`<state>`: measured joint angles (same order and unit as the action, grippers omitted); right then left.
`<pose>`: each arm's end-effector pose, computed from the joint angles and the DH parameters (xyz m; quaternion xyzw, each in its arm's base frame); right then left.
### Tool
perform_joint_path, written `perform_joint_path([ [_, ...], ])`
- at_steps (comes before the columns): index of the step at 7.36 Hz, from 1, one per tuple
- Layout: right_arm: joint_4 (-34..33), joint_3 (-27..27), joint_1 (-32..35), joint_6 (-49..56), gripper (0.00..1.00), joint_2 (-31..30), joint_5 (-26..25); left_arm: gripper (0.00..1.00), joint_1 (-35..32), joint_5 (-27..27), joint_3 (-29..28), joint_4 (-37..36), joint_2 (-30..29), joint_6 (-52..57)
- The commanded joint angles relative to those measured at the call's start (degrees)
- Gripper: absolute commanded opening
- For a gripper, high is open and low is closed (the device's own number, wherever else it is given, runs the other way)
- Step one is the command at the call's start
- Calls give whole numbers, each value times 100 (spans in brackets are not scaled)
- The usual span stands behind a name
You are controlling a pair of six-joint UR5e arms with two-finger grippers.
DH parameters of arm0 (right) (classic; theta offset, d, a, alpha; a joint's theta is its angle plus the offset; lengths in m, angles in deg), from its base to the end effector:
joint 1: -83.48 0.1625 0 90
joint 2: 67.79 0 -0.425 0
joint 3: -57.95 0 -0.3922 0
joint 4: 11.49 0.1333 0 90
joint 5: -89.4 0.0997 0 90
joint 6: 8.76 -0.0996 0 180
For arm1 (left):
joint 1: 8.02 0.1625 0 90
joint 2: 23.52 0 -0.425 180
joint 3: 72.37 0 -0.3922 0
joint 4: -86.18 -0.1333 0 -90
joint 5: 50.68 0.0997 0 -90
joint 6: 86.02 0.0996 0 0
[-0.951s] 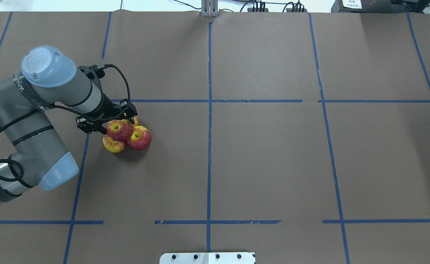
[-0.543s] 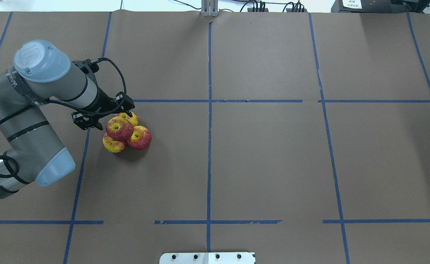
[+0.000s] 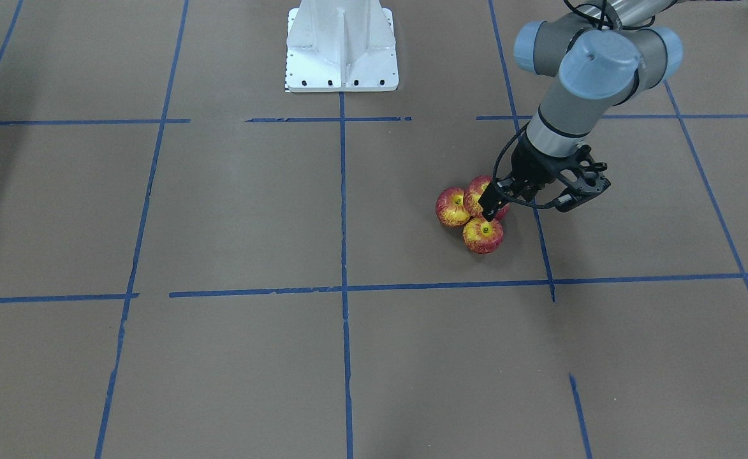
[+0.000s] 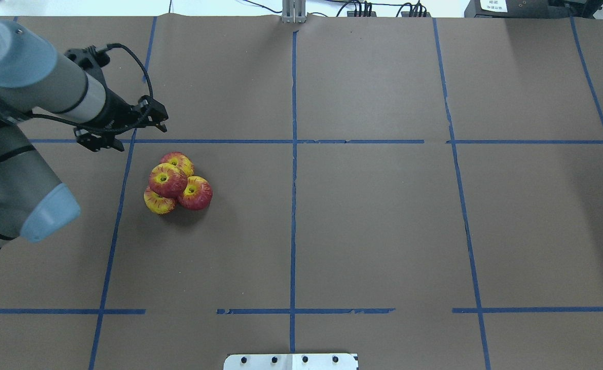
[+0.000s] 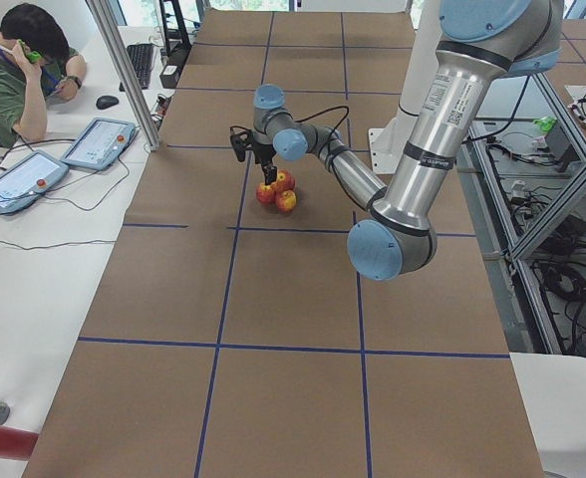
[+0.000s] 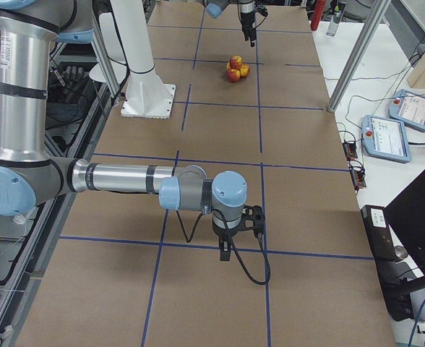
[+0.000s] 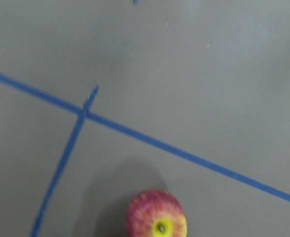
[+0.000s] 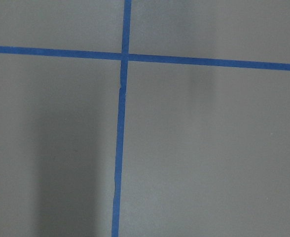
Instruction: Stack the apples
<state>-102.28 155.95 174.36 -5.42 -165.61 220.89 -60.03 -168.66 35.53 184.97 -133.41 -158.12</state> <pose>0.0740 -0.4322 0.6580 0.0081 -0.3541 -0.0182 0.9350 0.2931 -0.5159 0.3099 0.0378 0.4417 -0.1700 0.8801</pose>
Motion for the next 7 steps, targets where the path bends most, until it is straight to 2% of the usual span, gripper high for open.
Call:
perform_joint_path([
  [1,0,0,0,0,100,0,0,100,-920,-732,73,-26,685,2259],
  [3,0,0,0,0,100,0,0,100,-1756,-806,-23,-235,1362,4595],
  [5,0,0,0,0,100,0,0,100,-2836,-815,-23,-1767,1628,7085],
  [6,0,0,0,0,100,0,0,100,-3459,-902,-102,-2297,1681,7852],
  [7,0,0,0,0,100,0,0,100,-3918,-1094,-346,-2407,1908,8730],
])
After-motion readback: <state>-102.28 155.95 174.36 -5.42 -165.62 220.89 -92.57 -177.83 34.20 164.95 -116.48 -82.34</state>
